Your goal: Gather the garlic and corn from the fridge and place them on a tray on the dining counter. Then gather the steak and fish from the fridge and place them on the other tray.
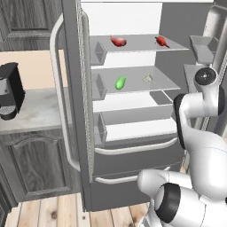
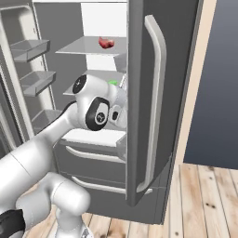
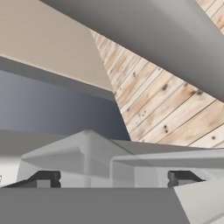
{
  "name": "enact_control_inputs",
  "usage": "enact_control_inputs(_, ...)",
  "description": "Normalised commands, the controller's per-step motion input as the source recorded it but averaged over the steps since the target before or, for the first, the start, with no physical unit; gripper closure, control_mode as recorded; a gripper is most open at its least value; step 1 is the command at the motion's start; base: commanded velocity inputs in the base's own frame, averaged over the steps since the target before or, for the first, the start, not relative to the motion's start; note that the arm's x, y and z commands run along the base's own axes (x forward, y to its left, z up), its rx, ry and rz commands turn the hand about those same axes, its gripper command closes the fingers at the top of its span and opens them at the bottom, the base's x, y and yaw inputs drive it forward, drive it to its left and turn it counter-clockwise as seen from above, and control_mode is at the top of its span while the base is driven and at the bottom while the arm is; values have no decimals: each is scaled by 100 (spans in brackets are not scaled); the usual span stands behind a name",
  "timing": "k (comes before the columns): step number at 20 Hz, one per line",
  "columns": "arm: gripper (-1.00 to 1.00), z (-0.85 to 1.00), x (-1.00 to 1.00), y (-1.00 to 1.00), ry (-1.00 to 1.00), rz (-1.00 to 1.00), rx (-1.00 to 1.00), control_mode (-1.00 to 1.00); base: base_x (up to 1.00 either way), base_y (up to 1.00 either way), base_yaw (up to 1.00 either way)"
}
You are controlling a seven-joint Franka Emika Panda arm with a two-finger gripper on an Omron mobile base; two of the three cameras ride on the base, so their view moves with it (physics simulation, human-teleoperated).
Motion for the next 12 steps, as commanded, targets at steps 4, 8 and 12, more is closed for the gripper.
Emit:
enact_control_inputs(4,-100,0,-46,-100,0,-42,0,-100,0,0,0)
enact_control_inputs(8,-100,-1,-36,-100,1,-46,0,-100,0,0,0)
enact_control_inputs(12,-100,0,-33,-100,1,-48,0,-100,0,0,0)
